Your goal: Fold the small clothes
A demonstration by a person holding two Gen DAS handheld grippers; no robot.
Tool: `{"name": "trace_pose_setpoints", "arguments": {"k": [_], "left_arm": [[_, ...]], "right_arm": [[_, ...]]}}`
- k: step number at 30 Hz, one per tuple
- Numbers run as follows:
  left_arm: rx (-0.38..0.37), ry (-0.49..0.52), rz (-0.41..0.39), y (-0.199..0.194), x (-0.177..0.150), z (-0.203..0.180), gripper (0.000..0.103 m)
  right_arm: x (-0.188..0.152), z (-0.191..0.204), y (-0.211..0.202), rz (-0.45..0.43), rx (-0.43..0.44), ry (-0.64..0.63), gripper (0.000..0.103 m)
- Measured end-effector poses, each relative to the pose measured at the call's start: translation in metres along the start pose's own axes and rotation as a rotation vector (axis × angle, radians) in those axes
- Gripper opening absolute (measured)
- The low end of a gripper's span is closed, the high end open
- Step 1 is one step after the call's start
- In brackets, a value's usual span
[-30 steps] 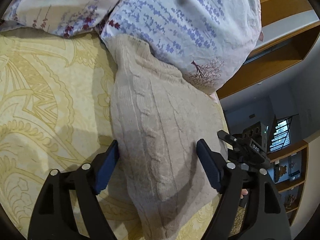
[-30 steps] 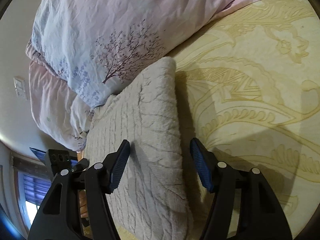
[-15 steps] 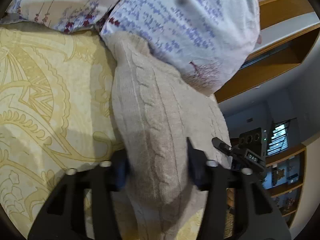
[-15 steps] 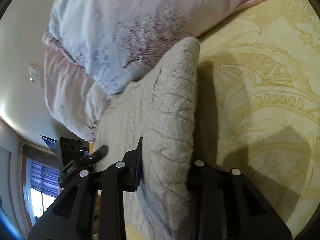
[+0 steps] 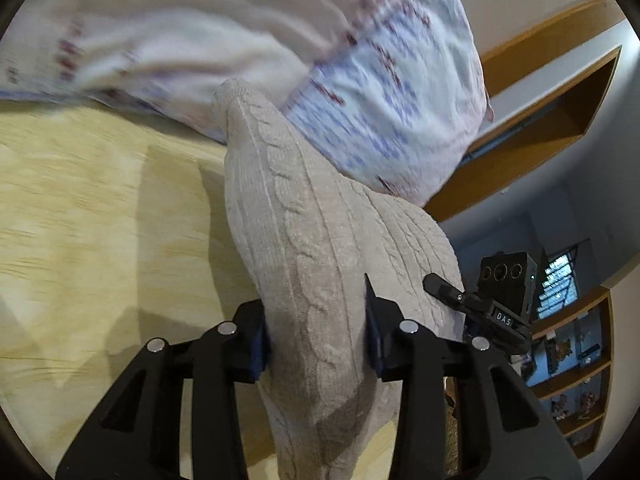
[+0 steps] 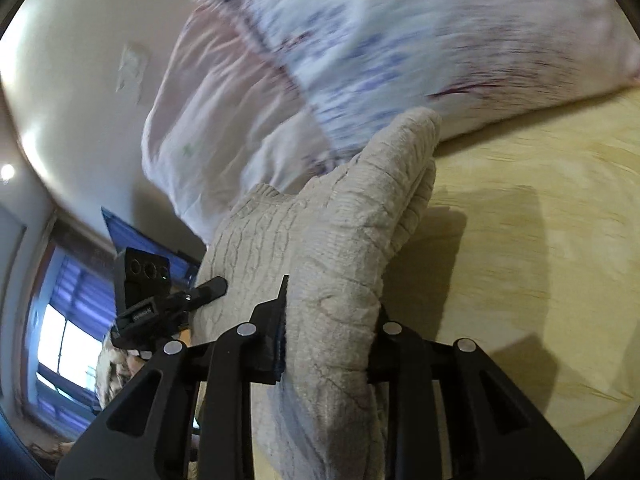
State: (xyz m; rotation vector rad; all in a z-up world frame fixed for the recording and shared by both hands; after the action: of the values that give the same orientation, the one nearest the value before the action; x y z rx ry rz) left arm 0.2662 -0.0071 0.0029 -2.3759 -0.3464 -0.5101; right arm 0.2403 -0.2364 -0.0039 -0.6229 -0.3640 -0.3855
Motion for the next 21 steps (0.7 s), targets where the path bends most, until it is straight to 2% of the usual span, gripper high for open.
{"name": "trace_pose_setpoints", "arguments": {"k": [4,5,7,9,10,13,16,19,21], "left_arm": [[0.064,-0.013,-0.021,-0.02,0.004,0.034,0.039],[0.097,-0.037,-0.012,-0.018,0.003,0.05,0.039],[0.144,-0.095,0.014,-0.011,-0.004,0.079,0.042],[0.093,-0.133,-0.002,-0.009,-0.005,0.087,0.046],[0.094,-0.129,-0.005,-0.009,-0.005,0.088,0.046],[0.152,-0.073,-0.017,-0.011,-0.003,0.082,0.051],[0.212,-0.014,-0.054,-0.02,-0.001,0.072,0.054],[0.309,0.122,-0.151,-0.042,0.0,0.056,0.059],[0.344,0.197,-0.184,-0.048,-0.004,0.039,0.065]], "right_arm": [[-0.008,0.015,0.032,-0.003,-0.048,-0.107,0.026],[-0.014,0.009,0.047,0.028,-0.082,-0.106,0.026],[-0.023,-0.008,0.065,0.075,-0.131,-0.055,0.027],[-0.027,-0.021,0.069,0.078,-0.107,0.03,0.029],[-0.026,-0.025,0.068,0.085,-0.085,0.075,0.03],[-0.027,-0.027,0.062,0.106,-0.094,0.084,0.035],[-0.02,-0.024,0.046,0.067,-0.106,0.078,0.037],[-0.01,-0.025,0.028,-0.001,-0.121,0.076,0.037],[-0.005,-0.026,0.025,-0.017,-0.125,0.078,0.037]]}}
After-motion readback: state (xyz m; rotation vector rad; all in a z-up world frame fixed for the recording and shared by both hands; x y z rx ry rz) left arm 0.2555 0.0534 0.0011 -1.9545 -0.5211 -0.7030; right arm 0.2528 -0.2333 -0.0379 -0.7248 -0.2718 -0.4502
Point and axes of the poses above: each gripper's, at about its wrist camera, not at the fingertips, and y roughly the way its jaws point, z to its left, x to its top, the point moved 9 cm from there along y, roughly the way its jaws point, and after that the axes turned 1 degree about -y, right-handed, at the moved point
